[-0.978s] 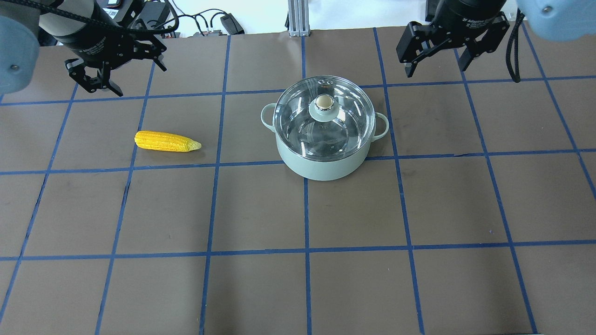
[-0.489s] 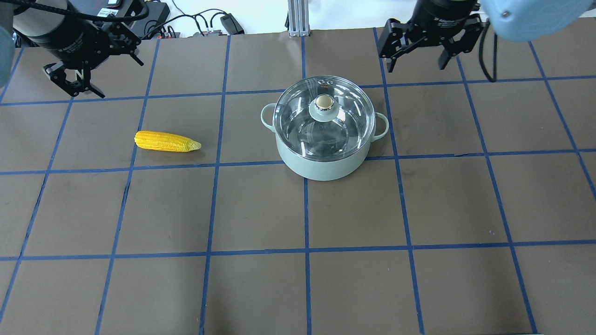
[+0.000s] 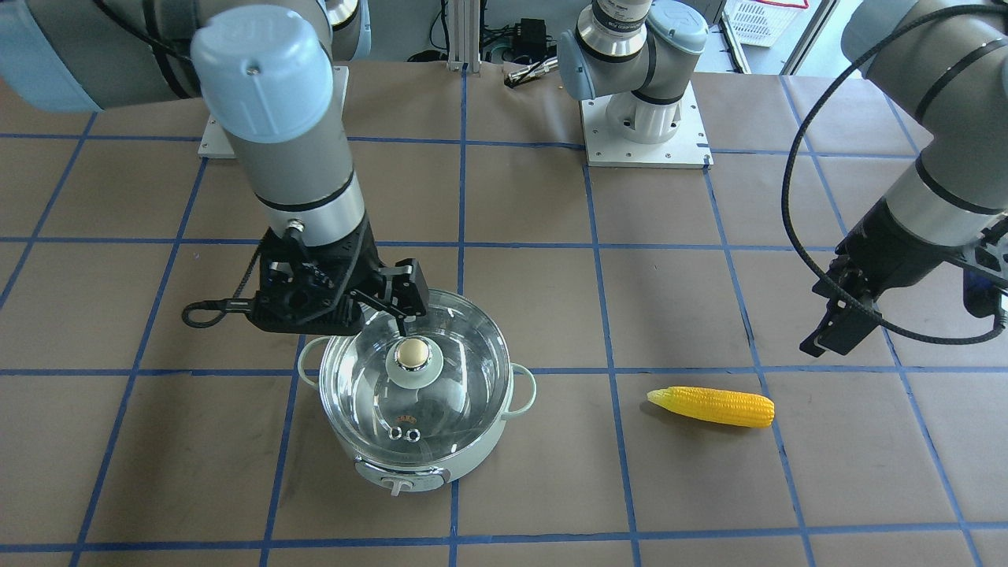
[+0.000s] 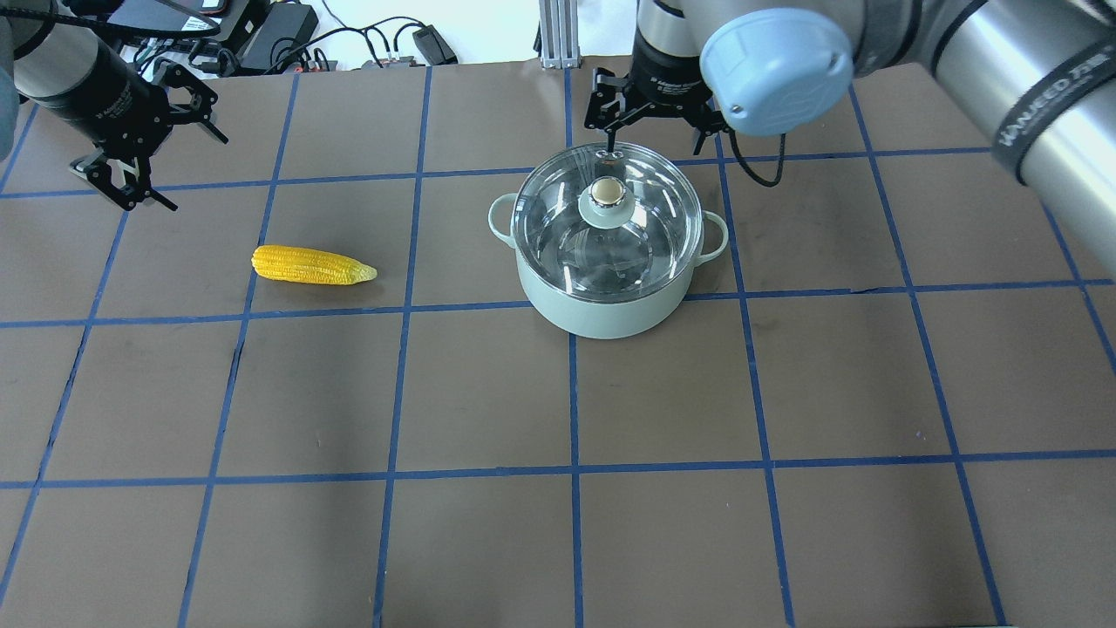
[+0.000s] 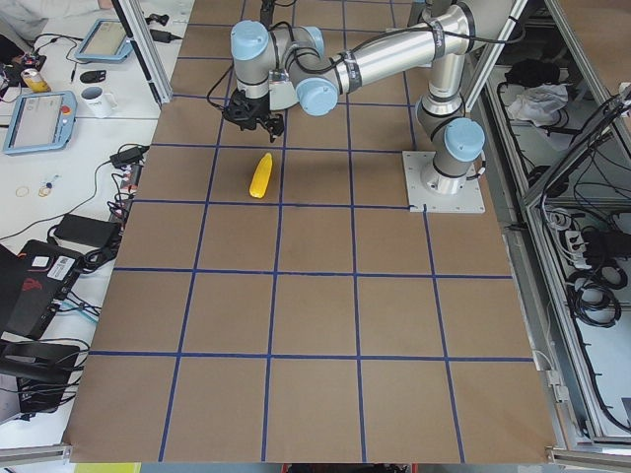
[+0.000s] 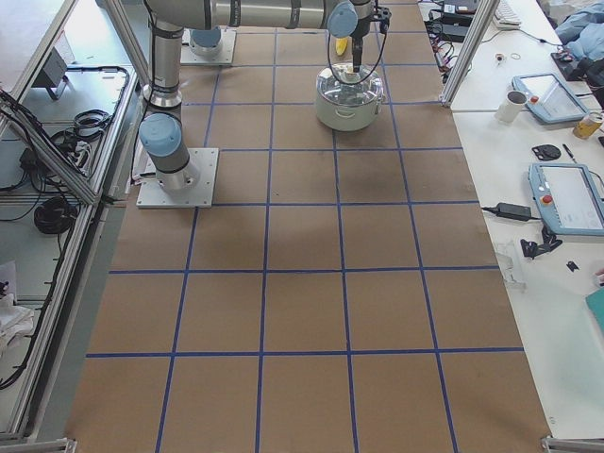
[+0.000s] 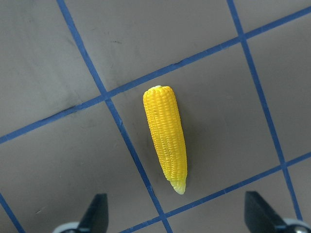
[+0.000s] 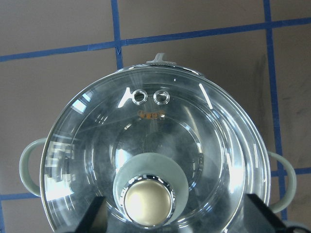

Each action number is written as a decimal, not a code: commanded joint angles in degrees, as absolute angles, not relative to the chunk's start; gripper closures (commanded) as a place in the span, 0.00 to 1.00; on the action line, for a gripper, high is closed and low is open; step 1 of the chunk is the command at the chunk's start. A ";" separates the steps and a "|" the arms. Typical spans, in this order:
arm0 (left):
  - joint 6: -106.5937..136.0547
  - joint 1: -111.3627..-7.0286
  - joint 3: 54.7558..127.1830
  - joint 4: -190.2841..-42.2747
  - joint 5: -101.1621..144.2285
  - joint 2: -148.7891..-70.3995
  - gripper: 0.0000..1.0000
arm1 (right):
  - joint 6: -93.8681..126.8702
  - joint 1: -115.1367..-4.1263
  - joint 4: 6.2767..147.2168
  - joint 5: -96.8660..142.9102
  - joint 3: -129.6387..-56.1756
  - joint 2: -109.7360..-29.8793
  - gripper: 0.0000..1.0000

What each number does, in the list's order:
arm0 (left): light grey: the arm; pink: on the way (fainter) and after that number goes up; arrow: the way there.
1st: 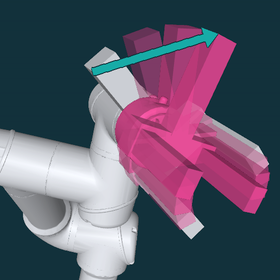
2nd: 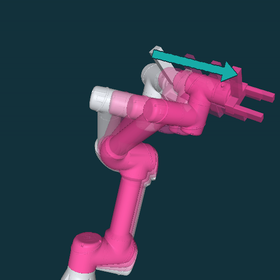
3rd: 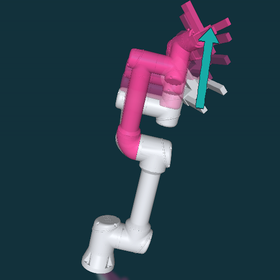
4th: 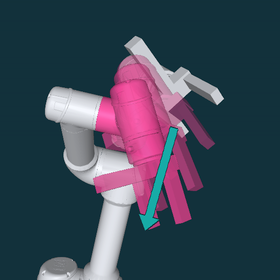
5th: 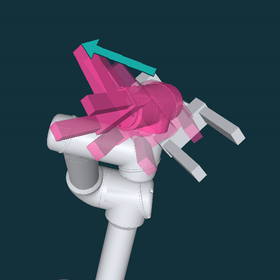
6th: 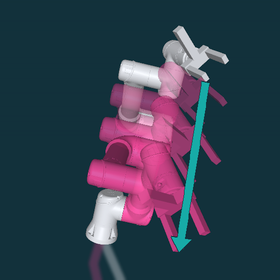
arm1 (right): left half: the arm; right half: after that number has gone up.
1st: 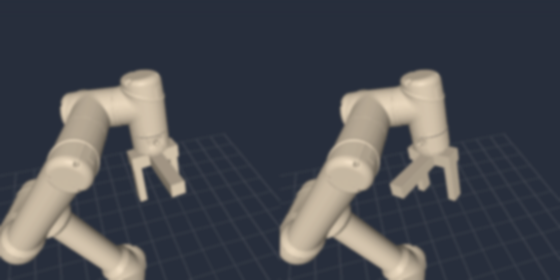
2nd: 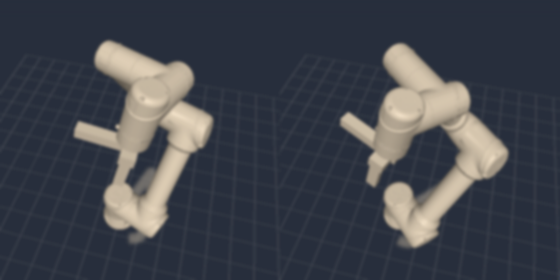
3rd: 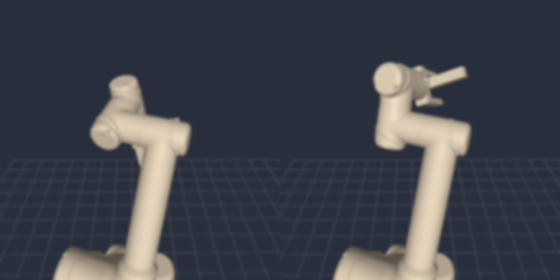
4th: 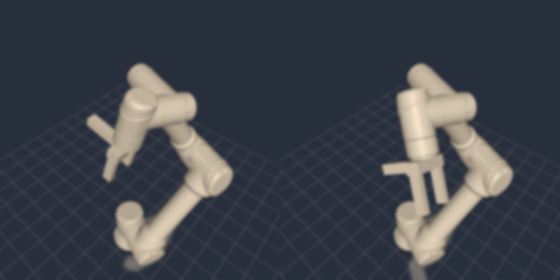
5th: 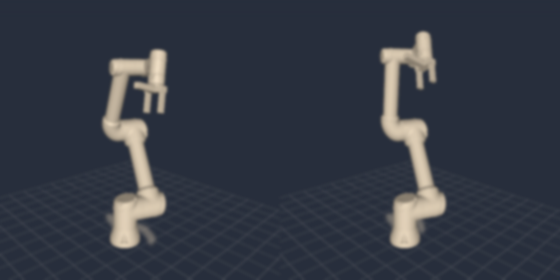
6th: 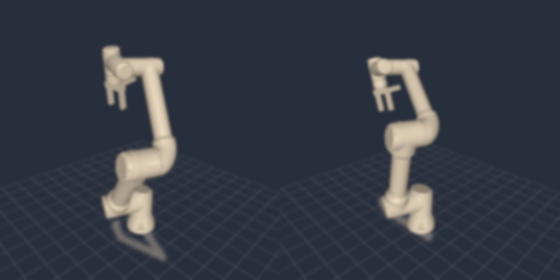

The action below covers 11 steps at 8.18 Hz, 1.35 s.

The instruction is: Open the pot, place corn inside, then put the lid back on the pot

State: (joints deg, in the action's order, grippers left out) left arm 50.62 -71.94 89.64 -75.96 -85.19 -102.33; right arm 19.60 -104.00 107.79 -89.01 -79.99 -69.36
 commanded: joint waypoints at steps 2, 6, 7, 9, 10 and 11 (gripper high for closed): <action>56.50 -71.89 89.65 -76.73 -85.25 -109.15 0.00 | 23.02 -104.59 109.86 -88.77 -81.56 -66.80 0.00; 60.64 -71.98 89.65 -75.94 -86.73 -114.95 0.00 | 24.69 -105.82 110.13 -88.24 -81.56 -65.74 0.00; 61.25 -71.98 89.47 -75.76 -87.18 -117.75 0.00 | 24.78 -105.82 110.21 -87.81 -81.56 -65.66 0.00; 62.57 -71.98 89.56 -70.70 -87.10 -119.96 0.00 | 24.44 -105.82 110.21 -86.75 -81.56 -65.04 0.00; 65.28 -71.98 89.47 -70.14 -86.93 -120.67 0.00 | 23.91 -105.82 110.21 -86.92 -81.56 -64.95 0.06; 67.48 -71.98 89.47 -70.05 -87.01 -120.85 0.00 | 23.12 -105.82 110.39 -87.45 -81.56 -64.95 0.17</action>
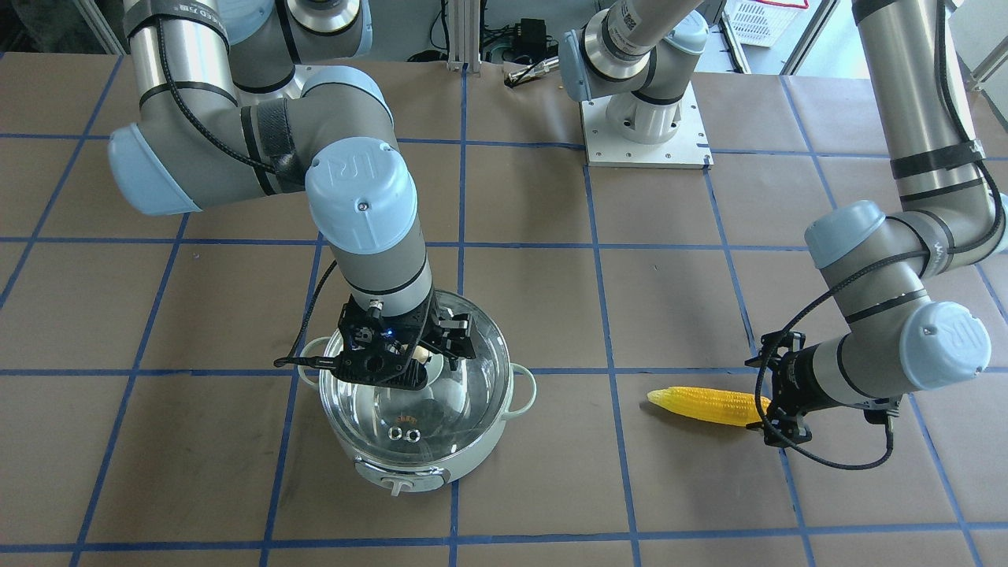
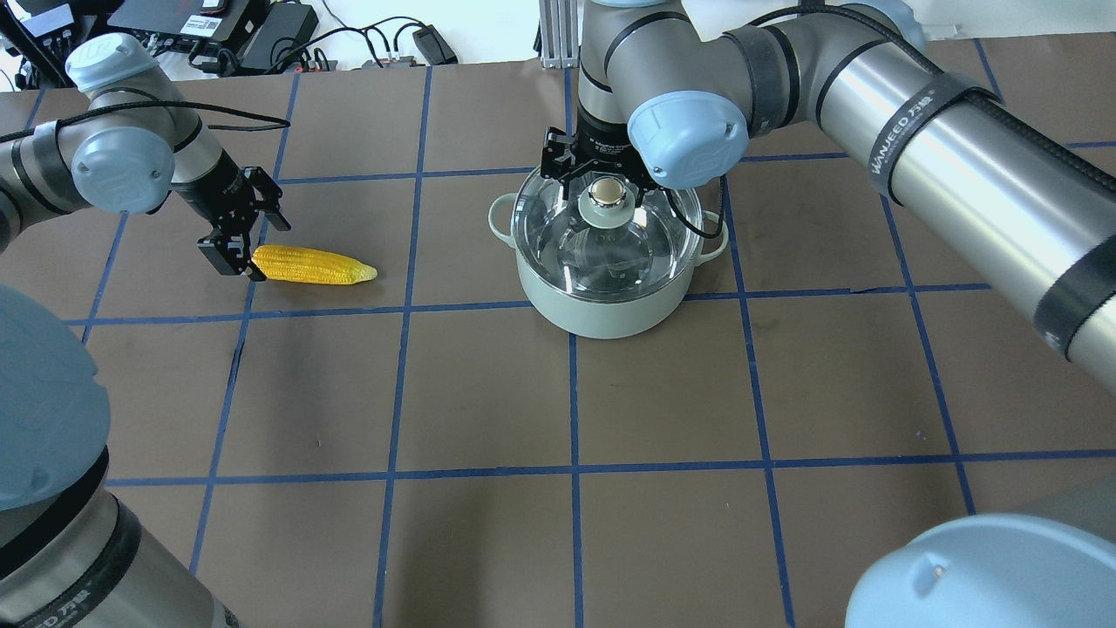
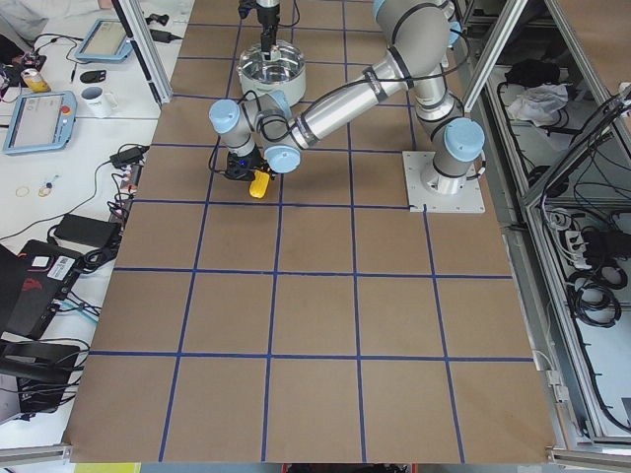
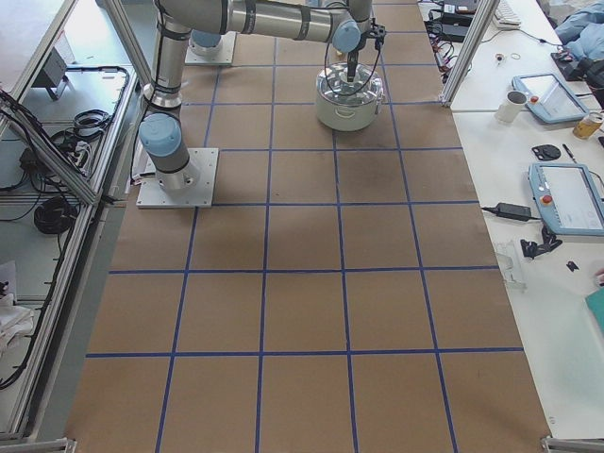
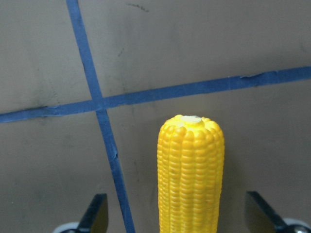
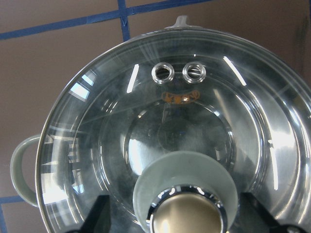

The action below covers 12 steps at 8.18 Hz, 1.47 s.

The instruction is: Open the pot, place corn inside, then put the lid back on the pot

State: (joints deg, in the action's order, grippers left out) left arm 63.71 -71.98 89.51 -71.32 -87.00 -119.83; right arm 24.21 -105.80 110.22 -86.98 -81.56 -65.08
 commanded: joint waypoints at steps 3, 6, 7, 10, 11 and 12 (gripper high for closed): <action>67.85 -71.98 89.47 -70.05 -86.40 -121.55 0.00 | 22.24 -105.73 110.30 -87.10 -81.56 -65.04 0.57; 67.85 -72.07 89.30 -69.53 -86.31 -123.31 0.00 | 22.49 -105.73 111.09 -87.45 -81.21 -65.39 0.70; 67.85 -72.07 89.30 -69.43 -86.22 -123.31 0.00 | 22.59 -105.73 111.01 -87.28 -80.95 -65.83 0.71; 67.23 -72.07 89.30 -69.78 -86.13 -123.66 0.99 | 19.88 -104.07 106.11 -87.63 -80.33 -70.64 0.71; 66.98 -72.07 89.30 -69.52 -85.18 -123.49 1.00 | 16.12 -101.71 103.21 -87.71 -80.33 -73.62 0.71; 66.89 -72.07 89.21 -69.43 -85.34 -122.88 1.00 | 10.25 -98.12 99.70 -87.80 -80.33 -76.26 0.71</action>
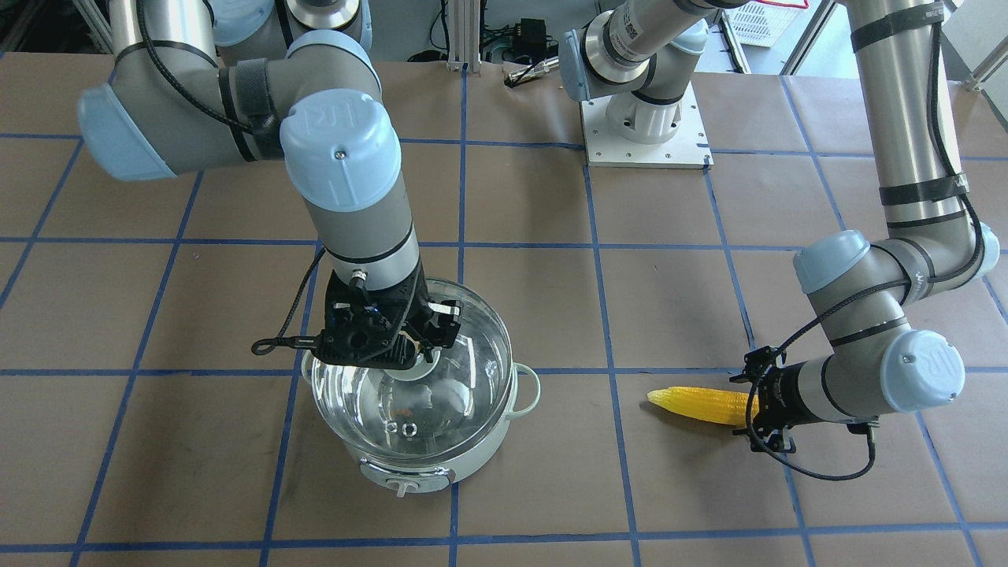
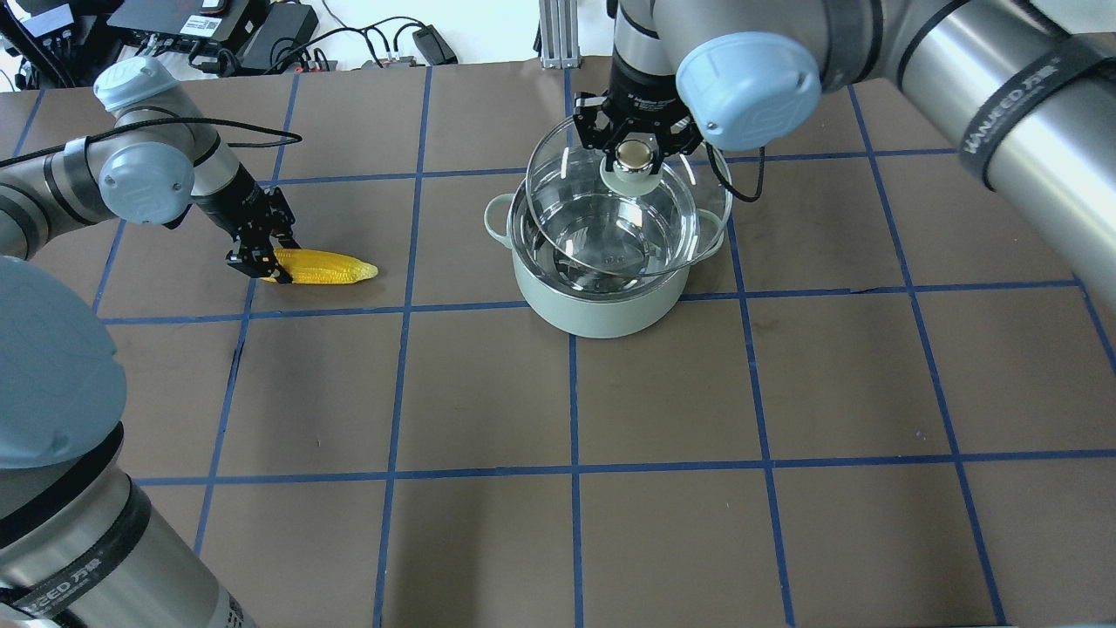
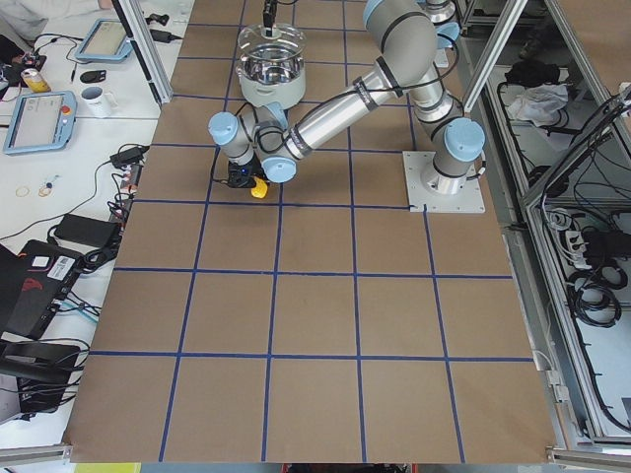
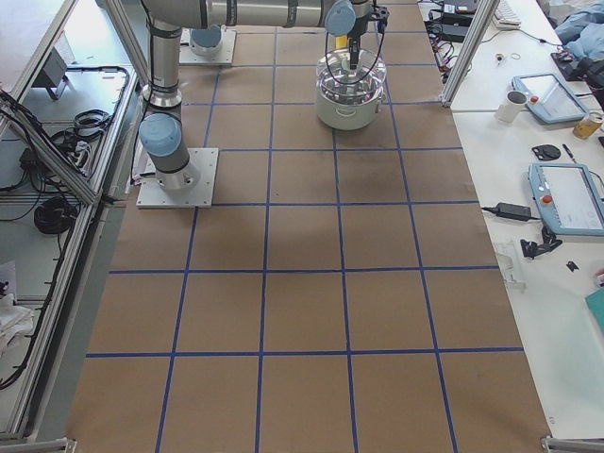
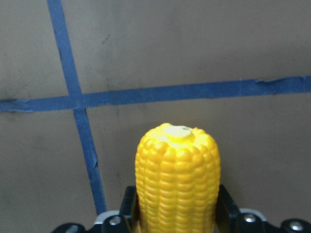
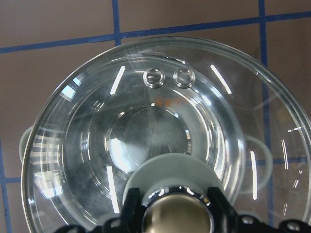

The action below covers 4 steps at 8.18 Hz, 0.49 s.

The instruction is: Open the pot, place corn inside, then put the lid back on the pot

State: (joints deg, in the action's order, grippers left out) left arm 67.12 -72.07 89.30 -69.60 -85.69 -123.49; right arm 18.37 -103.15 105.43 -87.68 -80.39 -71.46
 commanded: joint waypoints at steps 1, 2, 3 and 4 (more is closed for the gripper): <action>66.88 -72.07 88.95 -69.52 -85.34 -122.09 1.00 | 3.76 -94.08 96.27 -88.93 -80.33 -79.16 0.71; 66.97 -72.16 88.95 -69.61 -85.60 -120.86 1.00 | -3.96 -90.21 95.02 -91.90 -80.33 -81.63 0.72; 67.41 -72.59 88.77 -70.31 -85.61 -118.76 1.00 | -11.44 -86.09 92.75 -93.24 -80.33 -83.22 0.74; 67.50 -73.73 88.77 -70.23 -85.08 -115.96 1.00 | -14.99 -82.04 92.12 -92.99 -80.42 -84.10 0.74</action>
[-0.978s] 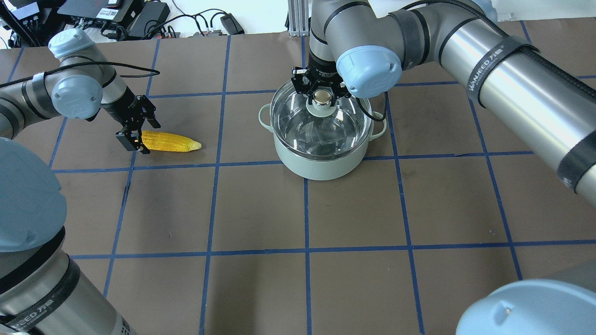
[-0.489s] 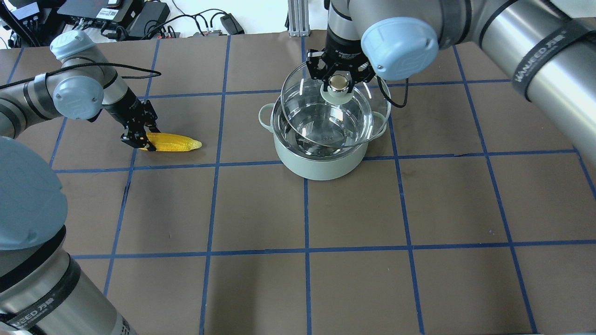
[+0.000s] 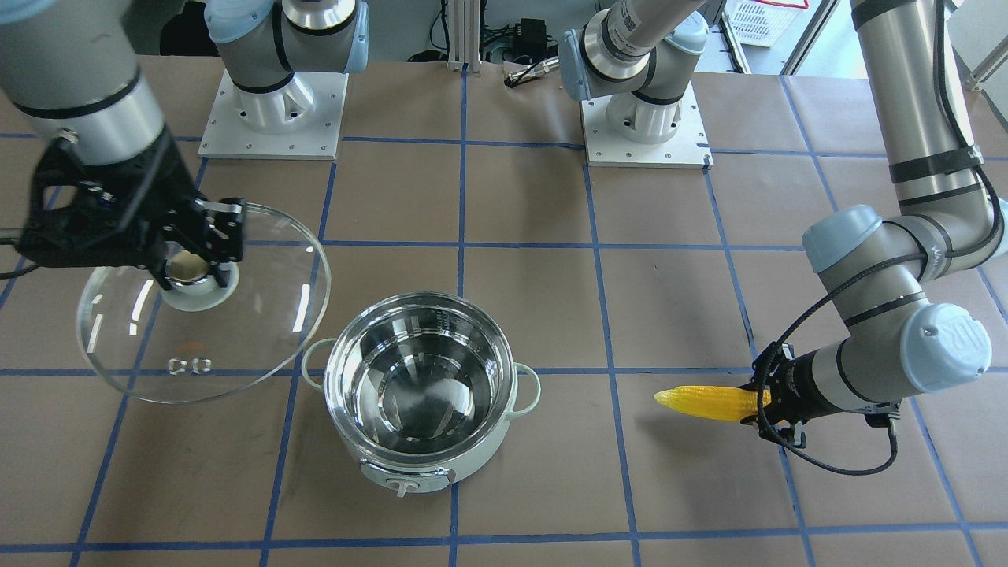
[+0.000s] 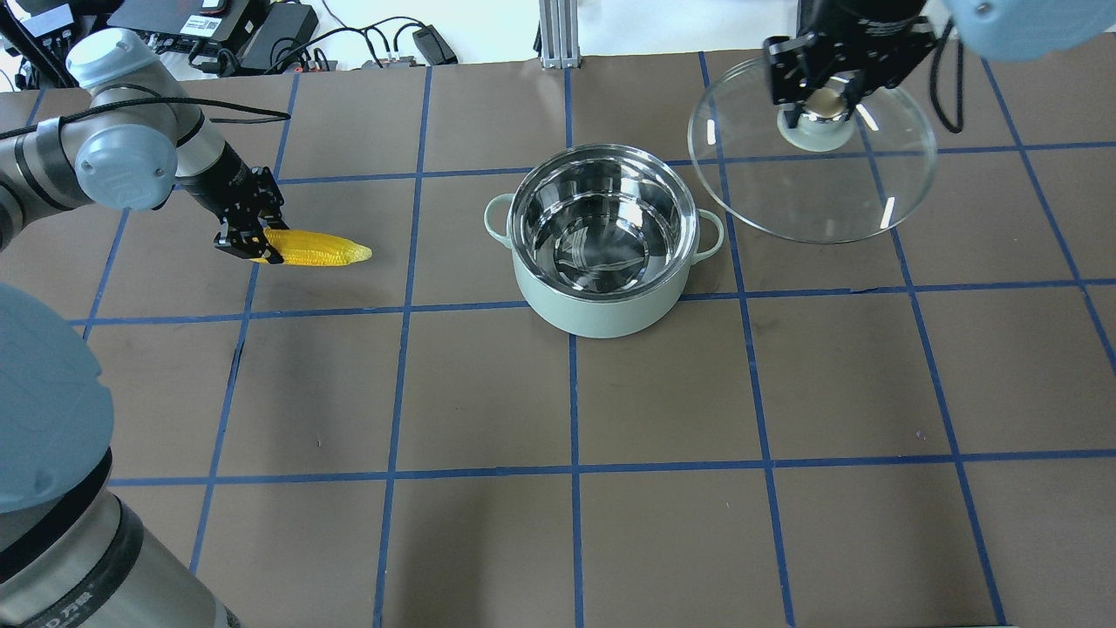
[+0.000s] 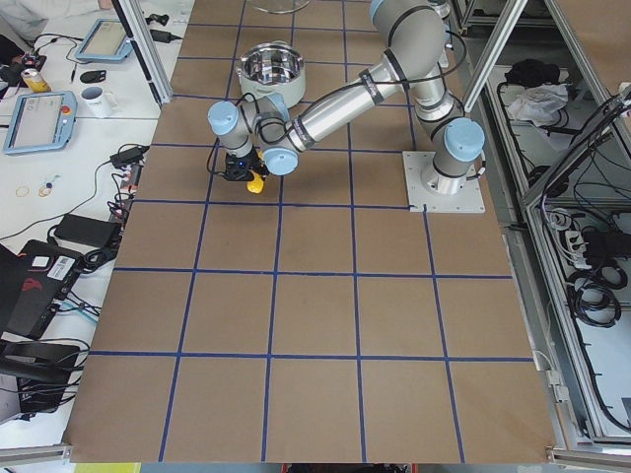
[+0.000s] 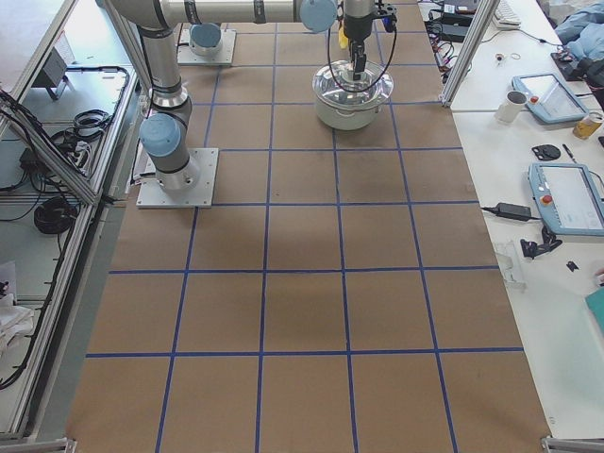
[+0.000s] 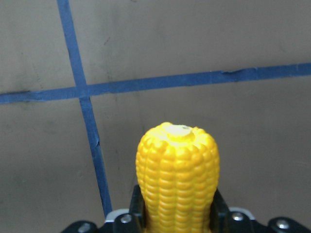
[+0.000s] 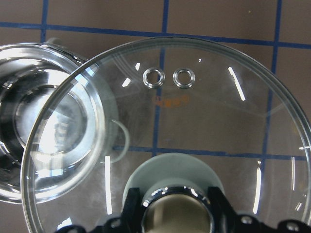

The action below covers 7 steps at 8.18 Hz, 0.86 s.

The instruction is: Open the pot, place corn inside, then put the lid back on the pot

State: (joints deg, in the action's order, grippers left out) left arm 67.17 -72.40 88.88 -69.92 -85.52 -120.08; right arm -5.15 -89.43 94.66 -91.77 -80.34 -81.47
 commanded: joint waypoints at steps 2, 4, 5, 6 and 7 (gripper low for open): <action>71.59 -79.07 88.68 -69.61 -84.99 -111.90 1.00 | -22.13 -77.88 92.72 -91.41 -80.94 -83.41 0.78; 78.03 -86.80 87.11 -69.35 -85.34 -109.35 1.00 | -23.55 -77.35 92.72 -91.41 -81.21 -82.97 0.78; 81.01 -89.53 85.36 -69.17 -85.08 -108.47 1.00 | -23.55 -77.34 92.72 -91.41 -81.21 -83.06 0.78; 83.38 -92.00 83.34 -68.82 -84.99 -107.85 1.00 | -23.55 -77.34 92.72 -91.32 -81.30 -82.97 0.78; 86.98 -94.98 82.28 -68.56 -84.90 -107.93 1.00 | -23.47 -77.34 92.46 -91.23 -81.30 -83.06 0.78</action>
